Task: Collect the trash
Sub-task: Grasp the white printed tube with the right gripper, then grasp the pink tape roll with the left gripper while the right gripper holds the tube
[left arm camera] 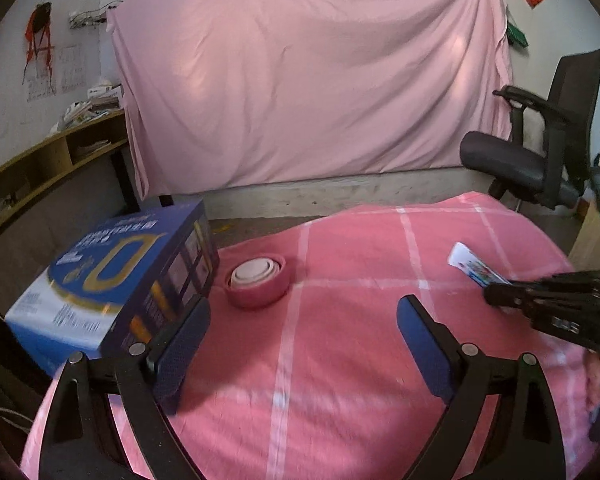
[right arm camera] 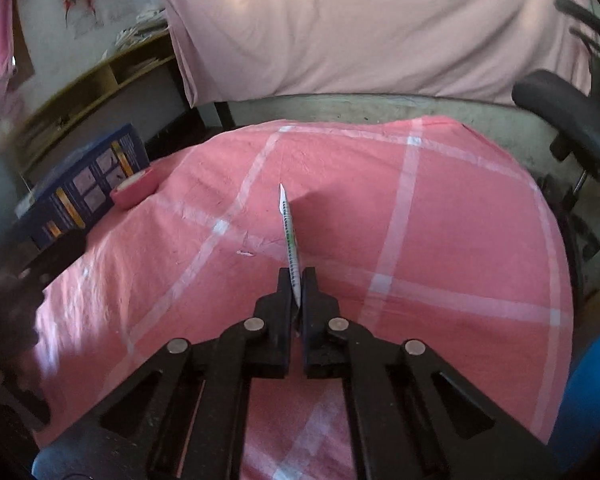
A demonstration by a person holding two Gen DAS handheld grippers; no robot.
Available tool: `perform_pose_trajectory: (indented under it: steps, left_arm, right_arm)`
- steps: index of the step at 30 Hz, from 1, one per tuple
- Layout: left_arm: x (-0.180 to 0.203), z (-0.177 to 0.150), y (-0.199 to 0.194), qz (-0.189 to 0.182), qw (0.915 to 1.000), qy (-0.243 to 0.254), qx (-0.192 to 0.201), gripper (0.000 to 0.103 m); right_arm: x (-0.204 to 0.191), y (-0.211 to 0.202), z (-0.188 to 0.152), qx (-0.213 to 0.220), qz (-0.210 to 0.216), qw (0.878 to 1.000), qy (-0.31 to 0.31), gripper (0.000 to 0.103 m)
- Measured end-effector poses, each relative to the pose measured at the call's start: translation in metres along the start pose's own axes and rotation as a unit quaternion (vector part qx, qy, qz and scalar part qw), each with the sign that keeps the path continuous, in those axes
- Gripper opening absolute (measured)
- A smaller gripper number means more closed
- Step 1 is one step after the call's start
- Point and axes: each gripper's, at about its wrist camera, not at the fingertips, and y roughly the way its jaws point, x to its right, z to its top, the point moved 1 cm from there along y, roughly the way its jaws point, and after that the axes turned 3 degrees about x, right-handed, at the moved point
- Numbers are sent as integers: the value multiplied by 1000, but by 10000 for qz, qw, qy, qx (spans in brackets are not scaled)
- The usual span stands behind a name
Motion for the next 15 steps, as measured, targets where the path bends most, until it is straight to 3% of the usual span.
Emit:
perform_pose_trajectory:
  steps: [7, 10, 15]
  left_arm:
    - [-2, 7, 48, 234, 9983, 309, -434, 79]
    - [-3, 7, 66, 379, 9962, 365, -700, 60]
    - [-11, 9, 88, 661, 9924, 334, -983, 58]
  right_arm:
    - [-4, -1, 1, -14, -22, 10000, -81, 28]
    - [-4, 1, 1, -13, 1, 10000, -70, 29]
    - [-6, 2, 0, -13, -2, 10000, -94, 28]
